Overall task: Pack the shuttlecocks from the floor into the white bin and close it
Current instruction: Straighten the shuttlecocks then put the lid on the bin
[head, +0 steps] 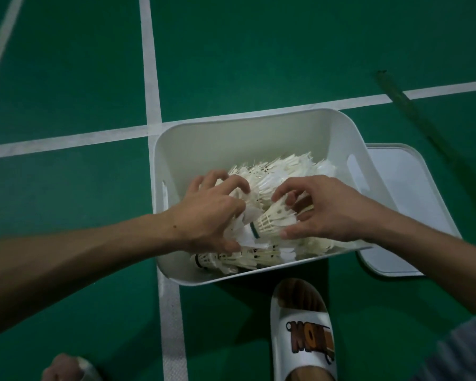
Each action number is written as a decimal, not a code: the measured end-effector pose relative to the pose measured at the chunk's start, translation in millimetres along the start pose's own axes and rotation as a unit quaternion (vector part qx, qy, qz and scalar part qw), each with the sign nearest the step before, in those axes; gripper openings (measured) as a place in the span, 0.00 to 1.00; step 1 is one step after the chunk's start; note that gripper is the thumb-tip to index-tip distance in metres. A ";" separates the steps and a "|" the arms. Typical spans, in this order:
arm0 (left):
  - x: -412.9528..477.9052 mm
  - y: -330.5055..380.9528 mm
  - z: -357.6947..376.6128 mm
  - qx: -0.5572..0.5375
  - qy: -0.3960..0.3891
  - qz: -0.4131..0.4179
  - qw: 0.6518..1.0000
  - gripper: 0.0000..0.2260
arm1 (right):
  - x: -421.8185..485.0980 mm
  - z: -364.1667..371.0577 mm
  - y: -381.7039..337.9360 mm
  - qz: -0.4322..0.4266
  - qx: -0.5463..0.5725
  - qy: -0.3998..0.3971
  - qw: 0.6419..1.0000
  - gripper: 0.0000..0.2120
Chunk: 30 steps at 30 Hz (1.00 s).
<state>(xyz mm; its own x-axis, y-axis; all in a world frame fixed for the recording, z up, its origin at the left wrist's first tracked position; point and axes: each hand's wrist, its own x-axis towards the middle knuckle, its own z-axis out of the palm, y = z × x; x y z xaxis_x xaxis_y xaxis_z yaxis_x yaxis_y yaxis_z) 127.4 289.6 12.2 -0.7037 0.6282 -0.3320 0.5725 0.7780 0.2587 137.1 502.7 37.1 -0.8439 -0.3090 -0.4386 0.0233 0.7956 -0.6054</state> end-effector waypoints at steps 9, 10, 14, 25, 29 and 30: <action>-1.6 -3.0 1.8 -0.054 0.016 0.000 0.998 0.28 | 1.4 2.7 -0.7 0.000 0.038 -0.006 0.999 0.32; -1.0 -2.4 2.9 -0.050 0.017 0.001 0.999 0.26 | 0.8 7.5 -1.4 0.000 0.022 -0.005 1.000 0.33; 6.2 -0.5 9.6 0.000 0.011 0.015 1.000 0.25 | 2.4 27.4 -2.3 -0.013 -0.024 -0.015 1.000 0.33; 12.1 4.3 -26.0 -0.054 -0.010 0.039 0.998 0.33 | -10.3 -10.7 9.1 0.002 0.053 0.042 0.998 0.42; 47.0 20.6 -58.6 -0.038 0.025 0.098 0.994 0.28 | -17.3 -39.7 23.2 0.014 0.107 0.153 0.982 0.29; 62.0 26.4 -66.3 -0.027 0.034 0.113 0.993 0.27 | -20.1 -46.8 29.3 0.020 0.110 0.191 0.975 0.28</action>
<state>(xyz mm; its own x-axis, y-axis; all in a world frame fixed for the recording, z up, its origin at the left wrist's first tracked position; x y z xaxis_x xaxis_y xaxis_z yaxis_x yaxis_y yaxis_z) 71.1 349.6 58.6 -0.5878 0.7842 -0.1988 0.6970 0.6156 0.3676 129.6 556.6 59.3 -0.9771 -0.0303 -0.2104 0.1387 0.6592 -0.7391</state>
